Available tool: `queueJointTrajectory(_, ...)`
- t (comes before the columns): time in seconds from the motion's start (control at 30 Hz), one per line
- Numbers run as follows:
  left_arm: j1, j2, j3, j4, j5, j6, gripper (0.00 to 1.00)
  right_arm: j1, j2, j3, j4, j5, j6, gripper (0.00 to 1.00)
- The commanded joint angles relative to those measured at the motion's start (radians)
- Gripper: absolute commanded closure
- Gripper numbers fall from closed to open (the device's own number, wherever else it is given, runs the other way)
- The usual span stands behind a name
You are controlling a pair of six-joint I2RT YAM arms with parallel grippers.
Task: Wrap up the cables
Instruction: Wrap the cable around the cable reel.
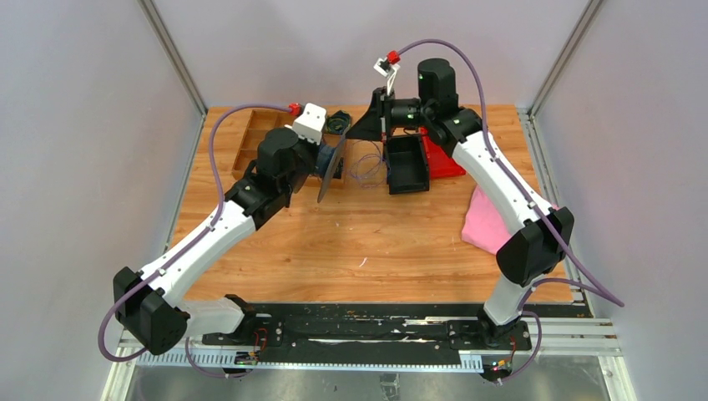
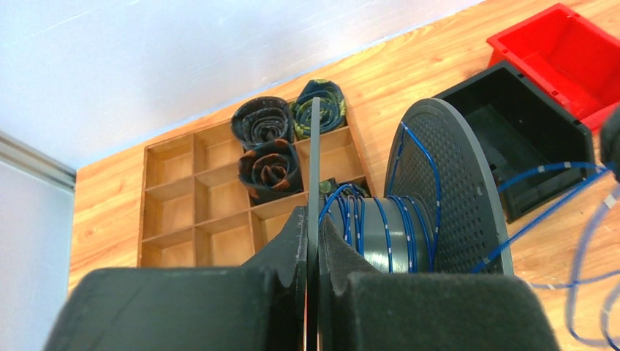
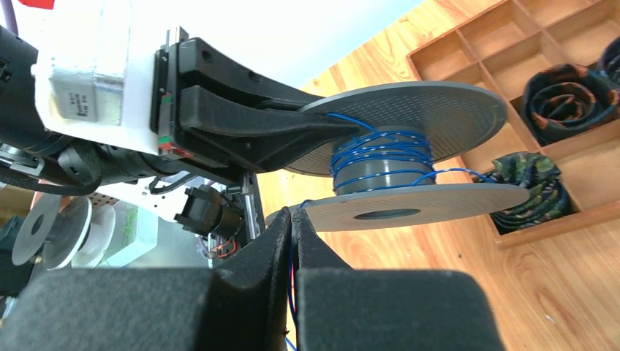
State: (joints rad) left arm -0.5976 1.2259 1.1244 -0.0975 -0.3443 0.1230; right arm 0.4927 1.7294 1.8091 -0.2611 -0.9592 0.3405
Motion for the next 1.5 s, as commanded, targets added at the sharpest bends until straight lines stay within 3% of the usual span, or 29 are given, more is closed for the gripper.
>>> queueJointTrajectory(0.0,-0.003,-0.026,-0.004,0.042,0.034,0.023,1.0,-0.057,-0.021,0.063,0.028,0.011,-0.033,0.99)
queueJointTrajectory(0.5,-0.003,-0.051,-0.004,0.016,0.172,0.003,1.0,-0.151,0.036,0.074,-0.016,0.088,-0.159,0.99)
queueJointTrajectory(1.1,0.002,-0.052,0.059,-0.043,0.244,-0.057,1.0,-0.19,0.018,-0.187,-0.075,0.003,-0.517,0.99)
queueJointTrajectory(1.23,0.004,-0.049,0.06,-0.042,0.243,-0.059,1.0,-0.207,-0.009,-0.203,-0.073,-0.006,-0.493,0.92)
queueJointTrajectory(1.47,0.007,-0.045,0.064,-0.042,0.256,-0.07,1.0,-0.211,-0.051,-0.208,-0.054,0.011,-0.425,0.6)
